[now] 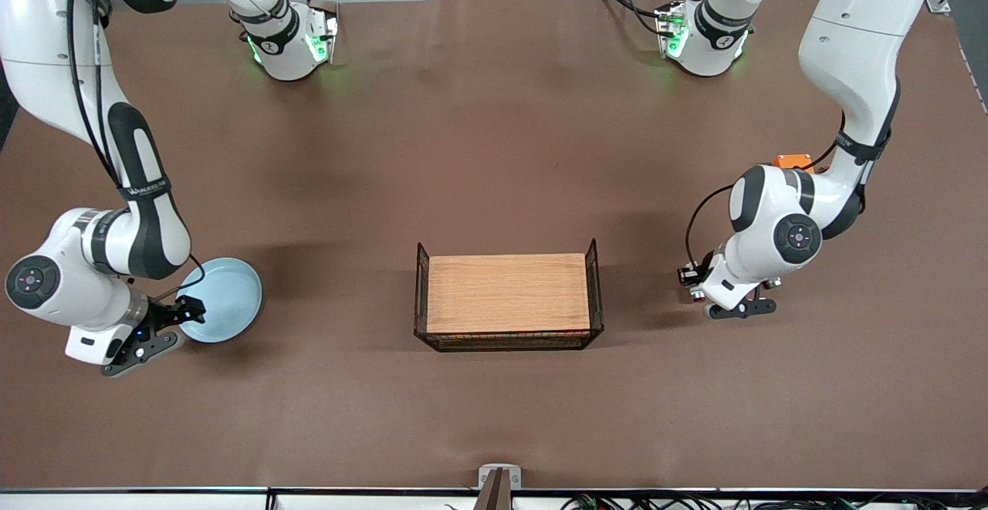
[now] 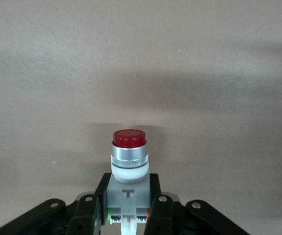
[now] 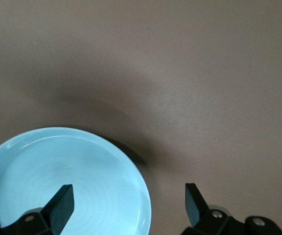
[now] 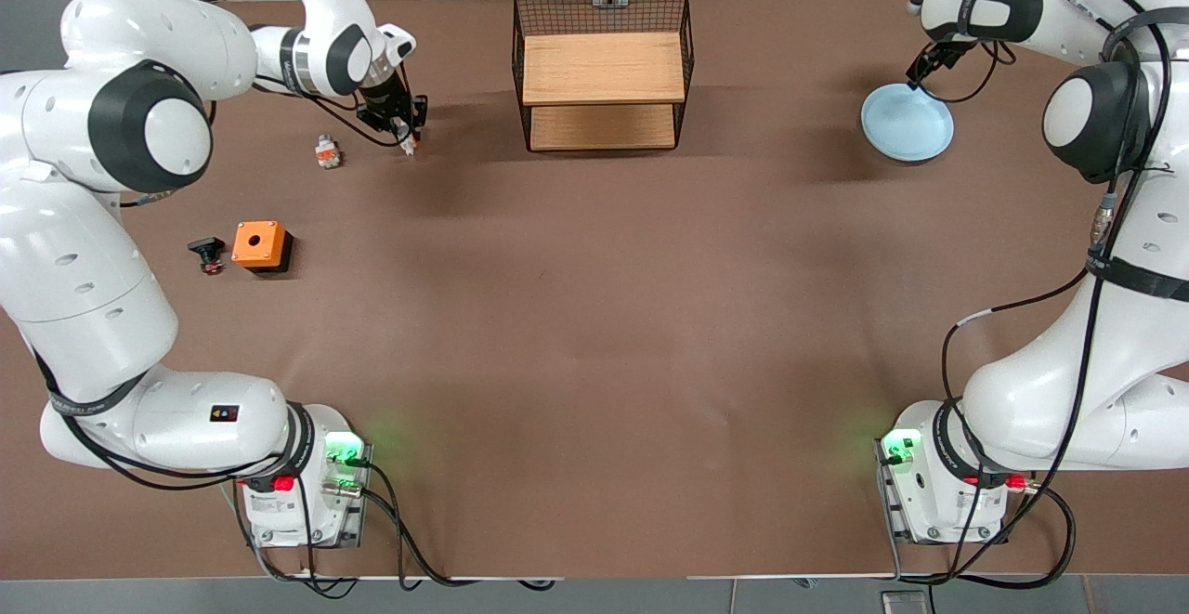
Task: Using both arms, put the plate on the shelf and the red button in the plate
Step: 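Grasp the plate rim with the right gripper while the left gripper grasps the button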
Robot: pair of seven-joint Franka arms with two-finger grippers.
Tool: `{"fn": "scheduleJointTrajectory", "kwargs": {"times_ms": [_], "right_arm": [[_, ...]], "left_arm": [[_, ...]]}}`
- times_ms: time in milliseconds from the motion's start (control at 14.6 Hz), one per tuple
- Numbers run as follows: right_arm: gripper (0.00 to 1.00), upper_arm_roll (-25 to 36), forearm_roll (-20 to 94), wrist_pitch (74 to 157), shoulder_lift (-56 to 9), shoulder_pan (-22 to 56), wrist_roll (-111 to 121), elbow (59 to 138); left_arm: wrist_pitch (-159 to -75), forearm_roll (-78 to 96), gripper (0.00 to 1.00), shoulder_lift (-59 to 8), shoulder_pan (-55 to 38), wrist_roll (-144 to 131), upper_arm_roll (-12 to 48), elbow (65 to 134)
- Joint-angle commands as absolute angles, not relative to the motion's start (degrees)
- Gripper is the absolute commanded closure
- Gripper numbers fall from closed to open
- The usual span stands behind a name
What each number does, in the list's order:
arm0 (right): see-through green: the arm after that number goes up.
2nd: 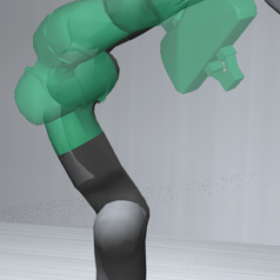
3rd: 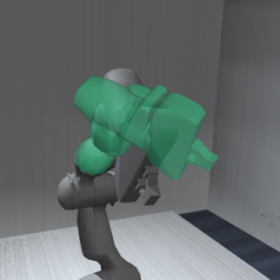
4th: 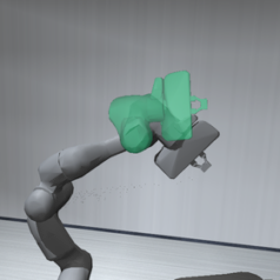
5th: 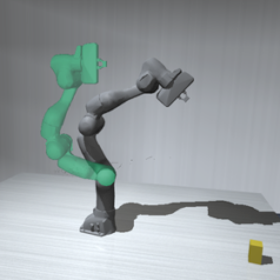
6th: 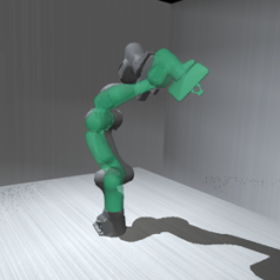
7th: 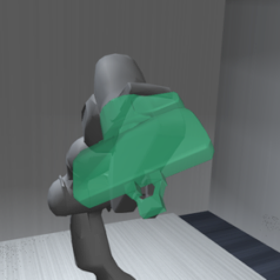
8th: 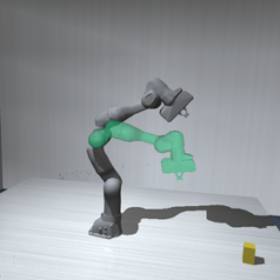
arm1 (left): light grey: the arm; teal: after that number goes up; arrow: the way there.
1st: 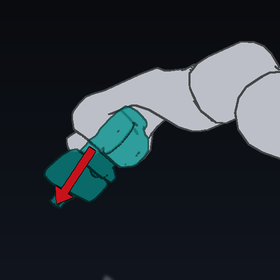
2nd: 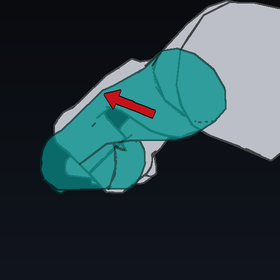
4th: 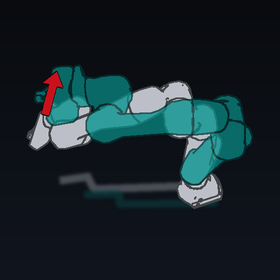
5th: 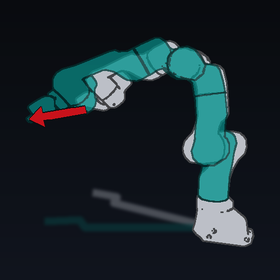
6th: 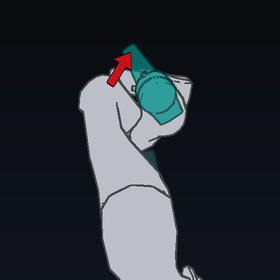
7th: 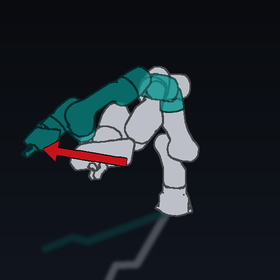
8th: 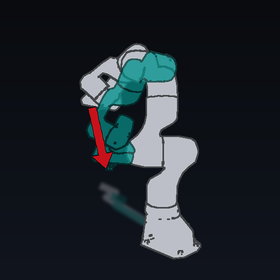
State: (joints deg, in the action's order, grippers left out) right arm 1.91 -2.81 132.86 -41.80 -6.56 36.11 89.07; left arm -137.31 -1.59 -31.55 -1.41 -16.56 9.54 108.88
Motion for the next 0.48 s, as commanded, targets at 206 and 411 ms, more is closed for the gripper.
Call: {"fn": "scheduleJointTrajectory", "kwargs": {"times_ms": [206,411], "right_arm": [[0.0,1.2,-3.5,133.0,-43.0,-7.6,36.6,90.4],[0.0,1.1,-3.4,134.7,-43.1,-7.8,36.6,92.5]], "left_arm": [[-131.7,-2.6,0.72,-23.3,-1.1,-19.0,9.8,109.3],[-129.5,-2.0,0.71,-20.0,-1.1,-19.2,9.9,109.2]]}}
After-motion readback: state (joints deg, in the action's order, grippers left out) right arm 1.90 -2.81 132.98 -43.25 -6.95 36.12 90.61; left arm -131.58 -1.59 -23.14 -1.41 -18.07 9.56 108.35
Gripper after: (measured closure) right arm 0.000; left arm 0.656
